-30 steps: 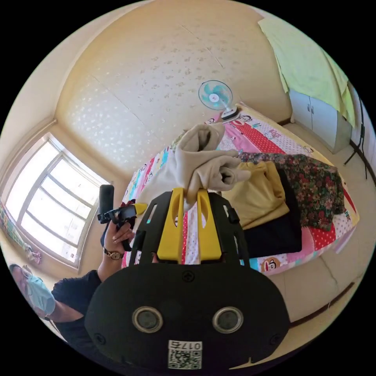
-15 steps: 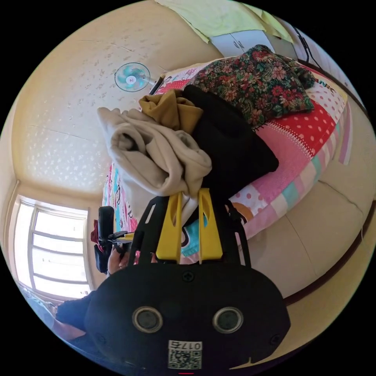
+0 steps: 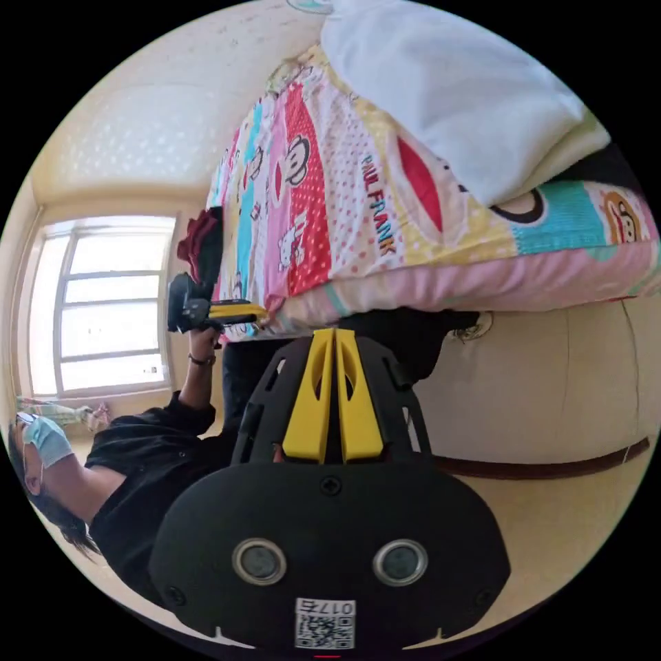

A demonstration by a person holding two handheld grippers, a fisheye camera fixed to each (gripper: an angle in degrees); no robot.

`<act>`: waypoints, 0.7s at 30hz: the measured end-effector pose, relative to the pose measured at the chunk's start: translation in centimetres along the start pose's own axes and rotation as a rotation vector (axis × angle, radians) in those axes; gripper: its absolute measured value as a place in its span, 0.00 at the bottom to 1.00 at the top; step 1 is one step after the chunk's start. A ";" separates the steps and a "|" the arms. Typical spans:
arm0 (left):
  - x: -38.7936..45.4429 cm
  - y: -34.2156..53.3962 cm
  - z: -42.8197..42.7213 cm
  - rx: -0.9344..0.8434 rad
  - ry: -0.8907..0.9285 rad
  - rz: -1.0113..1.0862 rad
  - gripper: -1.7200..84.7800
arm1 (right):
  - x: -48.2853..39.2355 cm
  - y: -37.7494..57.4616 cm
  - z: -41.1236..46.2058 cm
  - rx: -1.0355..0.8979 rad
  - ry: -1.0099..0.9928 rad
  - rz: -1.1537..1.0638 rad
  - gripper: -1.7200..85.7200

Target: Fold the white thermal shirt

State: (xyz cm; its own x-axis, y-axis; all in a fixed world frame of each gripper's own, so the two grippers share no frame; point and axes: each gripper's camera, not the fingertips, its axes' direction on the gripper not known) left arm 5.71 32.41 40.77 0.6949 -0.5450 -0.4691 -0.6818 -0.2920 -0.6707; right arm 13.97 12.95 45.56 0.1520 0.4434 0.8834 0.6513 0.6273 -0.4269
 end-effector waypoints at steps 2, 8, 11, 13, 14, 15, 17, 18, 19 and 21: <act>-2.0 4.0 -1.2 0.050 0.026 -0.089 0.01 | -4.6 -2.7 4.0 -0.104 0.060 -0.115 0.03; -7.6 19.4 -4.2 0.404 0.001 -0.487 0.06 | -16.8 -11.0 13.1 -0.183 -0.021 -0.326 0.04; -10.6 26.2 -4.6 0.470 0.019 -0.628 0.12 | -22.5 -15.6 17.7 -0.233 -0.079 -0.393 0.07; -12.2 29.9 -5.3 0.509 0.021 -0.689 0.14 | -27.6 -19.5 21.6 -0.275 -0.090 -0.457 0.09; -13.1 32.3 -6.2 0.560 0.025 -0.715 0.16 | -29.0 -20.4 22.5 -0.283 -0.090 -0.476 0.10; -13.9 34.4 -7.5 0.631 0.027 -0.726 0.17 | -32.0 -22.4 24.3 -0.285 -0.081 -0.517 0.11; -14.9 36.5 -10.1 0.739 0.023 -0.709 0.18 | -36.4 -25.3 26.3 -0.262 -0.070 -0.579 0.13; -15.5 37.1 -12.3 0.791 0.021 -0.684 0.18 | -39.4 -27.4 27.3 -0.241 -0.087 -0.613 0.14; -15.8 37.2 -13.4 0.801 0.024 -0.667 0.18 | -42.3 -29.4 28.1 -0.222 -0.132 -0.635 0.15; -17.3 36.3 -18.2 0.740 0.044 -0.587 0.19 | -46.9 -31.9 28.8 -0.200 -0.202 -0.702 0.16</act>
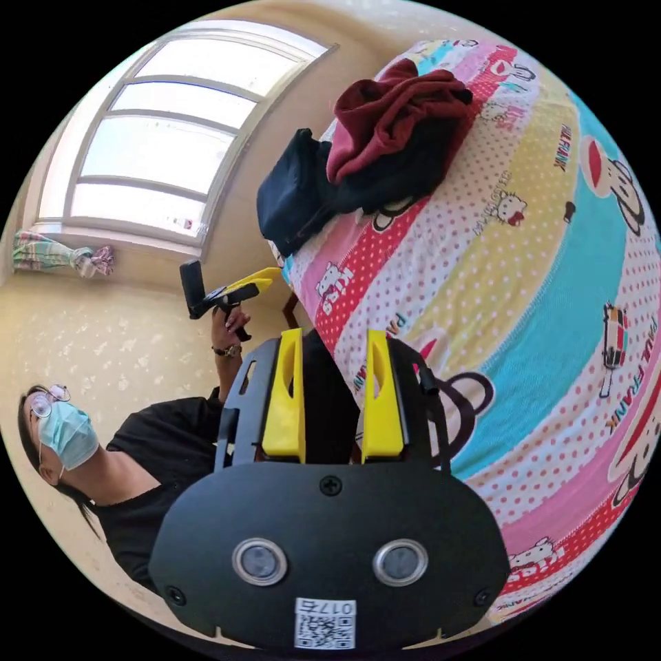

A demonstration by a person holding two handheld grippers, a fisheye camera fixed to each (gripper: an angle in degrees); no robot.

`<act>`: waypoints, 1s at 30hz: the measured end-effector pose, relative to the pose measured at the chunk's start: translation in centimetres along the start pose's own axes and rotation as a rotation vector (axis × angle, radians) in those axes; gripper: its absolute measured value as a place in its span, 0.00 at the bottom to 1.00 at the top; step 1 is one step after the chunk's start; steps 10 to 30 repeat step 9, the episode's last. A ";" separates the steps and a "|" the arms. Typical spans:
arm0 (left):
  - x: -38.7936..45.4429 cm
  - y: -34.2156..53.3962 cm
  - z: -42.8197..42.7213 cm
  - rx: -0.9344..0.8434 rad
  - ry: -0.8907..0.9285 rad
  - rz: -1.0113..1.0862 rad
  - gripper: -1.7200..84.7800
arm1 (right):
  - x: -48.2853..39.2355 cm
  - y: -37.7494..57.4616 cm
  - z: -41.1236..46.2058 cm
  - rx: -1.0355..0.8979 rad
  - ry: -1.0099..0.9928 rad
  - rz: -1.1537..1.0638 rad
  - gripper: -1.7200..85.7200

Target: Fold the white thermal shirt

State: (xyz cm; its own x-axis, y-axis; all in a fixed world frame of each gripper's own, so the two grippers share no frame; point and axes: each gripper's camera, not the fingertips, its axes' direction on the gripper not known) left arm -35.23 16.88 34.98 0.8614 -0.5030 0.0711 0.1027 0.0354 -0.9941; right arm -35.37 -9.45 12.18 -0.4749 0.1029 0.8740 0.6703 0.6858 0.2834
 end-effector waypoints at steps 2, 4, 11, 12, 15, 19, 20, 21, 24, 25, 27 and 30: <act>0.4 -3.2 -1.6 -0.027 -0.032 0.067 0.20 | -1.9 -4.5 0.3 0.055 0.056 -0.059 0.16; -0.3 -6.4 -2.8 0.026 -0.126 0.087 0.20 | -3.1 -10.1 0.5 0.134 0.198 -0.058 0.17; -5.6 -13.3 -1.8 0.096 -0.109 0.022 0.21 | -2.0 -19.1 2.9 0.163 0.332 0.013 0.21; -5.6 -13.3 -1.8 0.096 -0.109 0.022 0.21 | -2.0 -19.1 2.9 0.163 0.332 0.013 0.21; -5.6 -13.3 -1.8 0.096 -0.109 0.022 0.21 | -2.0 -19.1 2.9 0.163 0.332 0.013 0.21; -5.6 -13.3 -1.8 0.096 -0.109 0.022 0.21 | -2.0 -19.1 2.9 0.163 0.332 0.013 0.21; -5.6 -13.3 -1.8 0.096 -0.109 0.022 0.21 | -2.0 -19.1 2.9 0.163 0.332 0.013 0.21; -5.6 -13.3 -1.8 0.096 -0.109 0.022 0.21 | -2.0 -19.1 2.9 0.163 0.332 0.013 0.21; -5.6 -13.3 -1.8 0.096 -0.109 0.022 0.21 | -2.0 -19.1 2.9 0.163 0.332 0.013 0.21; -5.6 -13.3 -1.8 0.096 -0.109 0.022 0.21 | -2.0 -19.1 2.9 0.163 0.332 0.013 0.21; -5.6 -13.3 -1.8 0.096 -0.109 0.022 0.21 | -2.0 -19.1 2.9 0.163 0.332 0.013 0.21; -5.6 -13.3 -1.8 0.096 -0.109 0.022 0.21 | -2.0 -19.1 2.9 0.163 0.332 0.013 0.21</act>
